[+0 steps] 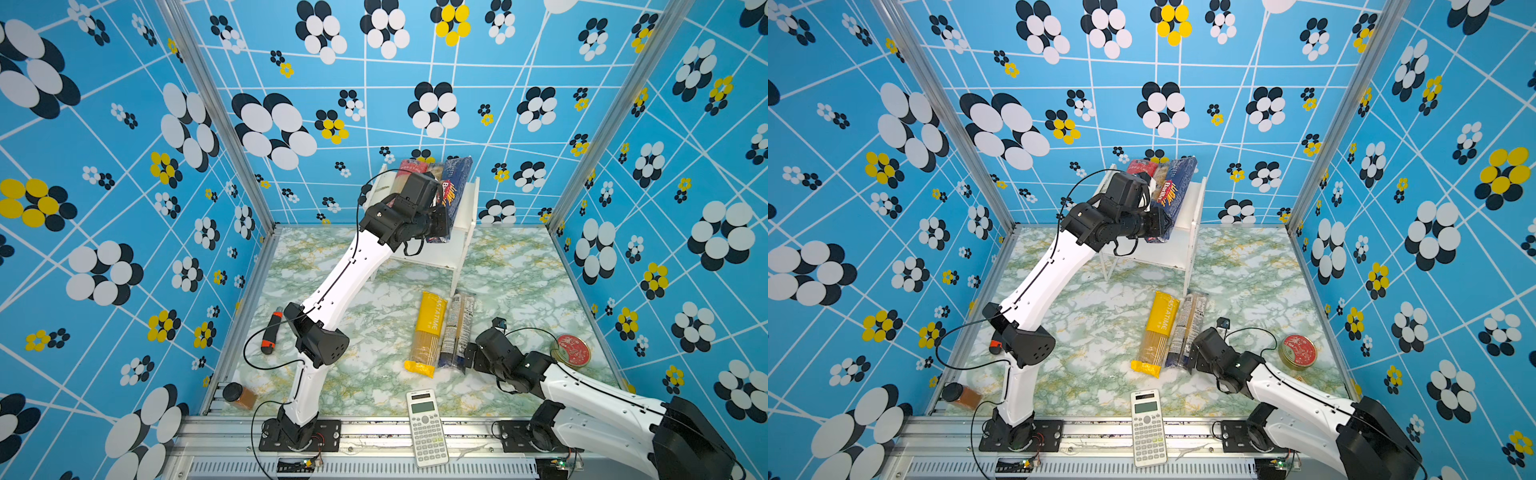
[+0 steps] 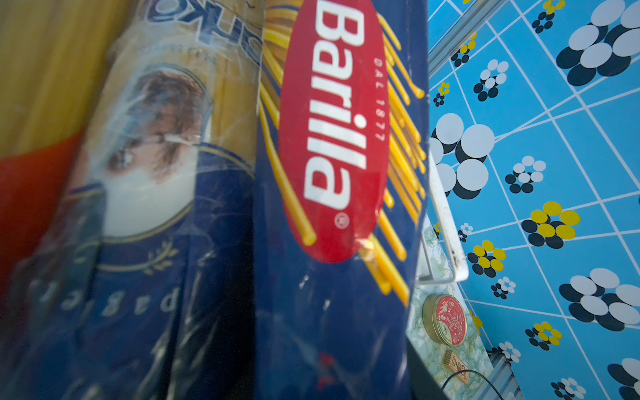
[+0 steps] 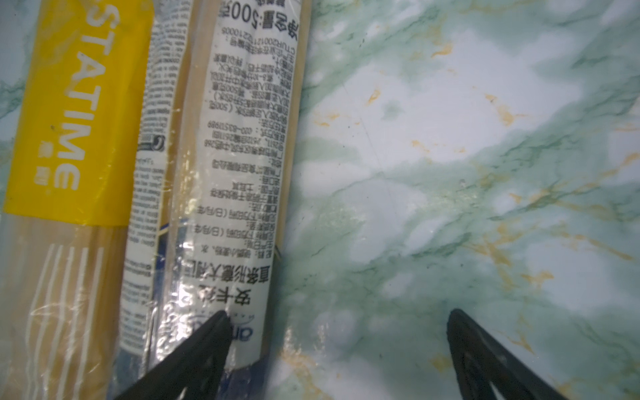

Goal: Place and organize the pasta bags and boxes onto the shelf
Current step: 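Lower the Barilla box beside the blue-and-yellow bag and adjust it upright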

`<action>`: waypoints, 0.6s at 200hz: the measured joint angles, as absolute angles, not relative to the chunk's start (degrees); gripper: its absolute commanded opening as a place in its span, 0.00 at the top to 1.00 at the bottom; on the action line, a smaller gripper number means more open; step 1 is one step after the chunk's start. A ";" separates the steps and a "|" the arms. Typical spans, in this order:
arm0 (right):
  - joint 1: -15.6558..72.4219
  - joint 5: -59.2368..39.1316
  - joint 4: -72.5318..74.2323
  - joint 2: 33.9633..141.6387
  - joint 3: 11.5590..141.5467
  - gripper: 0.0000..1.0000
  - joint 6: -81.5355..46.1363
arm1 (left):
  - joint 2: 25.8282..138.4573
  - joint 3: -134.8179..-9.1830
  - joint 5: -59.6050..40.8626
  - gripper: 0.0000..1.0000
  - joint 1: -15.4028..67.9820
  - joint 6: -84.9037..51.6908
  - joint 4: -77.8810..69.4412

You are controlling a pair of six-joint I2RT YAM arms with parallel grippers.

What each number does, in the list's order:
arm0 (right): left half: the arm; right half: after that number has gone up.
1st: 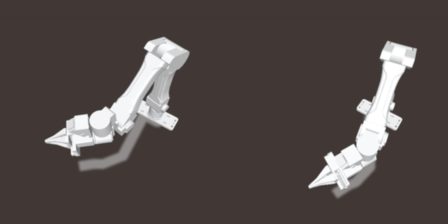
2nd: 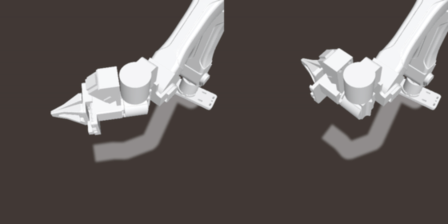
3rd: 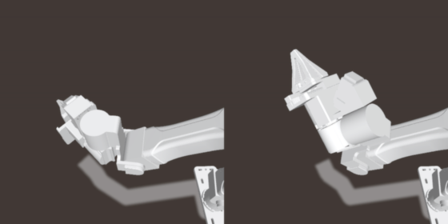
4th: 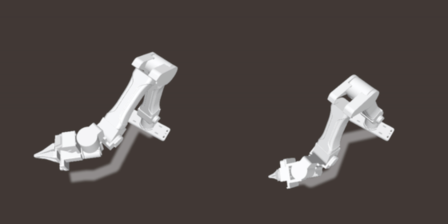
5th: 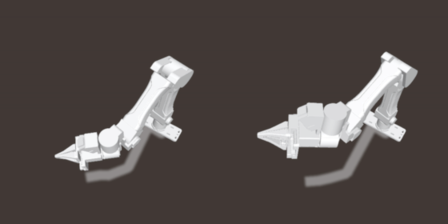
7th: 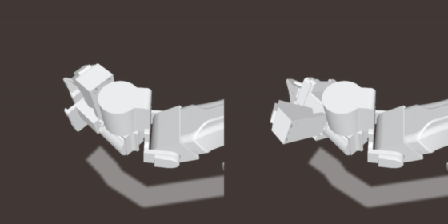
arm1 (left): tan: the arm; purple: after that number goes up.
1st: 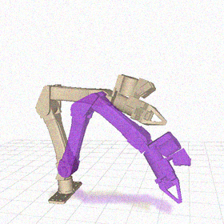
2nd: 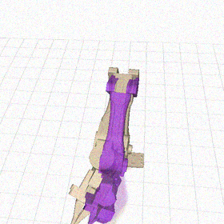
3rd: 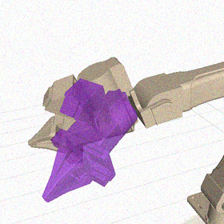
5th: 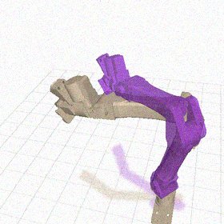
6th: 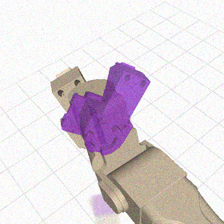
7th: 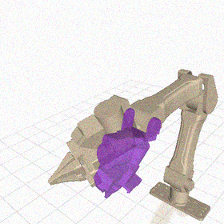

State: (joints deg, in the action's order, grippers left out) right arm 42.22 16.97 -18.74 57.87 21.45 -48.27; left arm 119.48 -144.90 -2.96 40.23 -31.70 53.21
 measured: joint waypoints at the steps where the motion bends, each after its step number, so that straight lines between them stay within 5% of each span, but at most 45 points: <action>1: 42.22 16.97 -18.74 57.87 21.45 0.01 -48.27 | 119.48 -144.90 -2.98 0.74 40.23 -31.73 53.19; 120: 42.17 16.95 -18.59 57.47 20.95 0.01 -48.45 | 118.72 -142.80 -2.13 0.73 41.30 -31.92 50.70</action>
